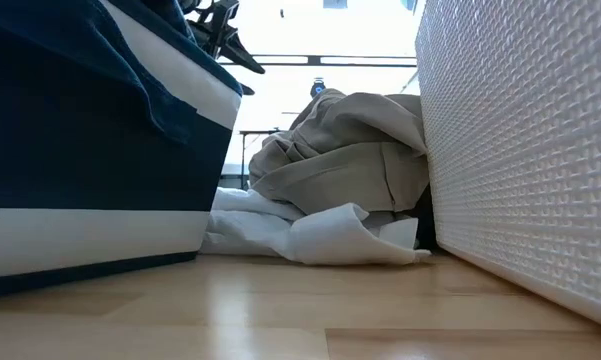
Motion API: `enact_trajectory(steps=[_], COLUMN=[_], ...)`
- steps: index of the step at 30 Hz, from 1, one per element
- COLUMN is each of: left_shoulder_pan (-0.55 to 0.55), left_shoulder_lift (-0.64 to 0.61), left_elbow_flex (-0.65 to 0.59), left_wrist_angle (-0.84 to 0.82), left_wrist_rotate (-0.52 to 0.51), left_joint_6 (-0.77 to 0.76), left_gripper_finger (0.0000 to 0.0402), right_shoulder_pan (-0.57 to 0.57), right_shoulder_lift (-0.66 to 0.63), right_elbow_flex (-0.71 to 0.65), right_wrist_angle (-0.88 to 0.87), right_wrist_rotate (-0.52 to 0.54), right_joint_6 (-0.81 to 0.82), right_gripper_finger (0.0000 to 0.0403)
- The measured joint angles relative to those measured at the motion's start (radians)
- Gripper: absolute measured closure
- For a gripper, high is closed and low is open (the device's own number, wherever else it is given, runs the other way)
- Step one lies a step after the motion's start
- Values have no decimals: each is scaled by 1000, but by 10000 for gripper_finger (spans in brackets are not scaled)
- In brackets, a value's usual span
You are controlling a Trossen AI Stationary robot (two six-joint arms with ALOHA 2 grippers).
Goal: Sort clothes
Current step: Put the gray short into the white laundry organizer
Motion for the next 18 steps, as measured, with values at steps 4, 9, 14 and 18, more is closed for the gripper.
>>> enact_trajectory(steps=[4, 9, 14, 18], left_shoulder_pan=[0, 0, 0, 0], left_shoulder_lift=[0, 0, 0, 0], left_elbow_flex=[0, 0, 0, 0], left_wrist_angle=[-11, -29, -68, -103], left_wrist_rotate=[0, 0, 0, 0], left_joint_6=[-9, -8, -2, 32], left_gripper_finger=[216, 216, 216, 216], right_shoulder_pan=[-8, -9, -11, -11], right_shoulder_lift=[140, 322, 435, 489], right_elbow_flex=[203, 312, 235, 141], right_wrist_angle=[-647, -1184, -1440, -1426], right_wrist_rotate=[40, -63, -53, -57], right_joint_6=[145, 242, 392, 443], right_gripper_finger=[388, 317, 220, 170])
